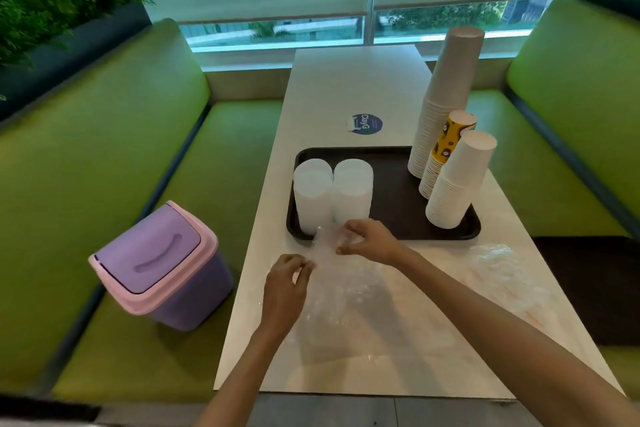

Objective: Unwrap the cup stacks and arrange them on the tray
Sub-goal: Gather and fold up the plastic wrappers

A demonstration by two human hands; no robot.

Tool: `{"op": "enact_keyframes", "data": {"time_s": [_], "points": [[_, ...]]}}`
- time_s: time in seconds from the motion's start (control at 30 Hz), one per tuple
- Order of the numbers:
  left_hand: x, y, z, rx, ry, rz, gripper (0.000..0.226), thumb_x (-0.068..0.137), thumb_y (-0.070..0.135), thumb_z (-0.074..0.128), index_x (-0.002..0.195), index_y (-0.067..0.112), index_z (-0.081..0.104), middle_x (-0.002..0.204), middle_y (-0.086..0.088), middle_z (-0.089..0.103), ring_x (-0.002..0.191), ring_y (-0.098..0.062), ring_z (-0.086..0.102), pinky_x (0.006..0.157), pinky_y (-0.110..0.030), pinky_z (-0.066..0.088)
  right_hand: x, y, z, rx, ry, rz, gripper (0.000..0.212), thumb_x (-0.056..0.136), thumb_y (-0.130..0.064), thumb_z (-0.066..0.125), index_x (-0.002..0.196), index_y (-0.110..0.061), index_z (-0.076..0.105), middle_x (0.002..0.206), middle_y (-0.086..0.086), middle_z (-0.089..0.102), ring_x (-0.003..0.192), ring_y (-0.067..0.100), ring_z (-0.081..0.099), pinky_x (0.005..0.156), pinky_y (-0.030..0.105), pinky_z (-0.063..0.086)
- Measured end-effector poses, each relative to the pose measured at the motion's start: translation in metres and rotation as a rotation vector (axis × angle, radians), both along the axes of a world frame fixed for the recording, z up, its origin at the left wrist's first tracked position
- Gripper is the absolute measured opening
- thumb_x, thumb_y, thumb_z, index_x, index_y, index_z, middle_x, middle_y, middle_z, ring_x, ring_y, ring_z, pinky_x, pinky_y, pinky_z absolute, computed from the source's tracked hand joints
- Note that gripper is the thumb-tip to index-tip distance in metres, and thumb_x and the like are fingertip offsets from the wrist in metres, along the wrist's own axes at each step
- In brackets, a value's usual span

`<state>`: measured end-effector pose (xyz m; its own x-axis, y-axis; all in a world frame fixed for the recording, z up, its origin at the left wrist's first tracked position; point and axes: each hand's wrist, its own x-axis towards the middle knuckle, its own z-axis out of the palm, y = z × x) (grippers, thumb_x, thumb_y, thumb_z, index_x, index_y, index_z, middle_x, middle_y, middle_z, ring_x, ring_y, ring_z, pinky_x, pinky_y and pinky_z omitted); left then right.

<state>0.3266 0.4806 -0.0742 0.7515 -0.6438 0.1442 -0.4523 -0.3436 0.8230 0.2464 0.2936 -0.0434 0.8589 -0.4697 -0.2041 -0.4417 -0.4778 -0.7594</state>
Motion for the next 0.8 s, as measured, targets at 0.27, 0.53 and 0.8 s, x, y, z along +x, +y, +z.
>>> {"op": "enact_keyframes", "data": {"time_s": [0.27, 0.53, 0.8], "points": [[0.001, 0.001, -0.004, 0.093, 0.117, 0.062, 0.022, 0.096, 0.008, 0.051, 0.112, 0.008, 0.066, 0.104, -0.009, 0.063, 0.090, -0.014, 0.057, 0.084, -0.021, 0.043, 0.005, -0.006, -0.007, -0.035, -0.040, 0.010, 0.013, 0.080, -0.019, 0.076, 0.085, -0.008, 0.073, 0.089, 0.005, 0.073, 0.086, 0.019, 0.067, 0.083, 0.036, 0.053], [0.002, 0.004, -0.005, 0.091, 0.133, 0.149, 0.012, 0.094, 0.007, 0.055, 0.102, 0.016, 0.054, 0.091, -0.002, 0.071, 0.083, -0.015, 0.065, 0.076, -0.027, 0.051, 0.011, -0.008, -0.002, -0.084, 0.023, 0.065, 0.015, 0.089, -0.018, 0.067, 0.093, -0.005, 0.075, 0.091, 0.010, 0.073, 0.088, 0.024, 0.067, 0.086, 0.038, 0.053], [0.008, -0.002, -0.005, 0.012, 0.130, 0.119, 0.025, 0.087, 0.020, 0.067, 0.108, 0.022, 0.054, 0.104, 0.007, 0.059, 0.095, -0.013, 0.056, 0.074, -0.023, 0.043, 0.011, -0.007, 0.001, -0.070, 0.066, 0.126, 0.021, 0.095, -0.016, 0.058, 0.106, -0.005, 0.071, 0.101, 0.012, 0.072, 0.096, 0.023, 0.066, 0.092, 0.034, 0.051]]}}
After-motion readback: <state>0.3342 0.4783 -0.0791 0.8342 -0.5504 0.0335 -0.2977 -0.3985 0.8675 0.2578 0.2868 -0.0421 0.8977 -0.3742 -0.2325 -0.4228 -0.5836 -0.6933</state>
